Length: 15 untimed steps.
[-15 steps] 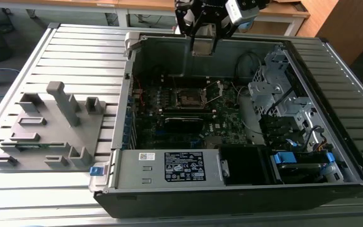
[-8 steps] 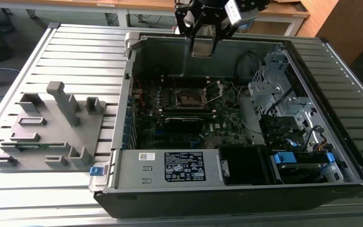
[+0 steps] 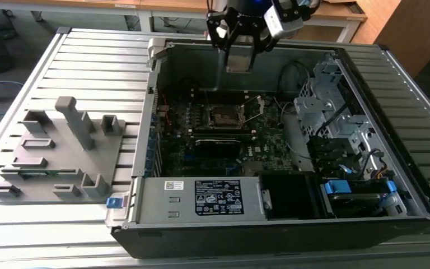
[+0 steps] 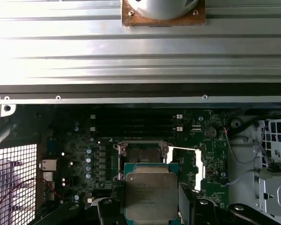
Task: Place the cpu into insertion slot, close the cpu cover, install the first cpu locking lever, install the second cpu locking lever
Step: 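Place the cpu into insertion slot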
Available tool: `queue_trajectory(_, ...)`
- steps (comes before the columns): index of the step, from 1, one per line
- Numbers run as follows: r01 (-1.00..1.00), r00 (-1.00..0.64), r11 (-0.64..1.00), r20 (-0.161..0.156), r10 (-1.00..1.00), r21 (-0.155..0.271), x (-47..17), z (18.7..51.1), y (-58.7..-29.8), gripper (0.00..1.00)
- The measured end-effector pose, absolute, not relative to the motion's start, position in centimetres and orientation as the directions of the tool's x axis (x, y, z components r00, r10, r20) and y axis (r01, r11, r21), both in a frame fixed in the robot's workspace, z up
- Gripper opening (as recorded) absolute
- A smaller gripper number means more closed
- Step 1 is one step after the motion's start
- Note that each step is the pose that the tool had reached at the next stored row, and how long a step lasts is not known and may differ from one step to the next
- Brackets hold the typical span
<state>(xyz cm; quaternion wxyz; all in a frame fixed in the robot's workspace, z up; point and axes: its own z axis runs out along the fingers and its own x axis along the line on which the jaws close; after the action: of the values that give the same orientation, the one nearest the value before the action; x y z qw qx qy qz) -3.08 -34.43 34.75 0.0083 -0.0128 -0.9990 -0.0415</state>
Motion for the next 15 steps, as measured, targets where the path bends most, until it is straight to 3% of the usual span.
queue_trajectory(15,0.026,-1.000,0.996,0.018,0.025,0.080,-3.08,34.35,-34.43,0.54)
